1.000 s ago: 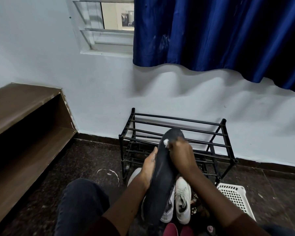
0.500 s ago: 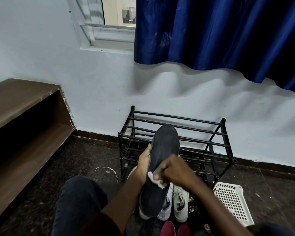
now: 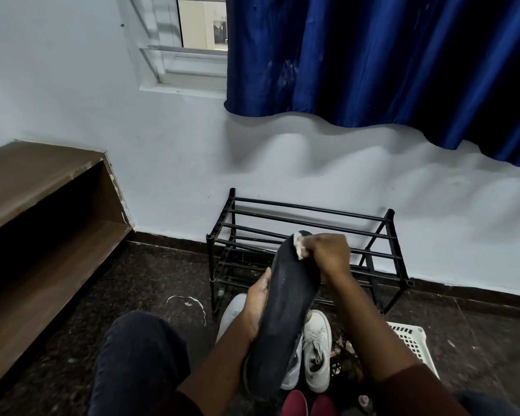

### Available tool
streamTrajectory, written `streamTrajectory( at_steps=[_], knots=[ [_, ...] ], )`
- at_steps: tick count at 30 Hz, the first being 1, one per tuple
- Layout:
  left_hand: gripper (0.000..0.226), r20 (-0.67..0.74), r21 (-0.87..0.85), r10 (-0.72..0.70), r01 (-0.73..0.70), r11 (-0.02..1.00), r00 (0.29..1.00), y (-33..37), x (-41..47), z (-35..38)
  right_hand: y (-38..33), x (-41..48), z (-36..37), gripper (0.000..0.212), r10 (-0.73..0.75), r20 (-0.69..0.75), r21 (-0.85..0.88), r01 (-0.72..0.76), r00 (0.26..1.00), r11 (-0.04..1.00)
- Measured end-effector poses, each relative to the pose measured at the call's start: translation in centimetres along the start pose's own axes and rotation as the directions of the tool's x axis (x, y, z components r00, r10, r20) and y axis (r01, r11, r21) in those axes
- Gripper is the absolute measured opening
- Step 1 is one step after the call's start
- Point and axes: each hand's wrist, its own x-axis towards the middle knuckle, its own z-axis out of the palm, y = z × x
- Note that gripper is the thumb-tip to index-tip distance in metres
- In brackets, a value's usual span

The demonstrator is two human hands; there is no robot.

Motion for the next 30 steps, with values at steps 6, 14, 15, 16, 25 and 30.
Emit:
streamTrajectory(
  at_steps=[6, 14, 15, 16, 25, 30],
  knots=[
    [0.073, 0.056, -0.094, 0.006, 0.0, 0.996, 0.998, 1.2, -1.0, -0.9, 0.7, -1.2, -3.4, 0.03, 0.231, 0.296, 0.541, -0.362, 0.927, 0.759],
    [0.073, 0.026, -0.145, 0.005, -0.001, 0.989, 1.0, 1.1, -0.5, -0.7, 2.3, -3.5, -3.1, 0.039, 0.191, 0.494, 0.622, -0.498, 0.849, 0.605],
    [0.075, 0.049, -0.152, 0.004, 0.004, 0.988, 0.999, 1.1, -0.6, -0.7, 2.2, -3.7, -3.1, 0.034, 0.188, 0.509, 0.625, -0.511, 0.84, 0.59],
    [0.077, 0.069, -0.159, 0.004, 0.007, 0.987, 0.998, 1.2, -0.8, -0.5, 2.2, -3.9, -3.1, 0.029, 0.187, 0.517, 0.63, -0.52, 0.835, 0.577],
    [0.073, 0.05, -0.121, 0.04, -0.034, 0.992, 0.998, 1.2, -1.1, 0.2, 2.2, -4.9, -2.4, 0.025, 0.151, 0.484, 0.53, -0.427, 0.862, 0.733],
    [0.076, -0.007, -0.124, 0.046, -0.046, 0.991, 0.999, 1.4, -0.9, 0.2, 1.7, -5.9, -2.3, 0.021, 0.104, 0.439, 0.422, -0.307, 0.892, 0.853]
  ],
)
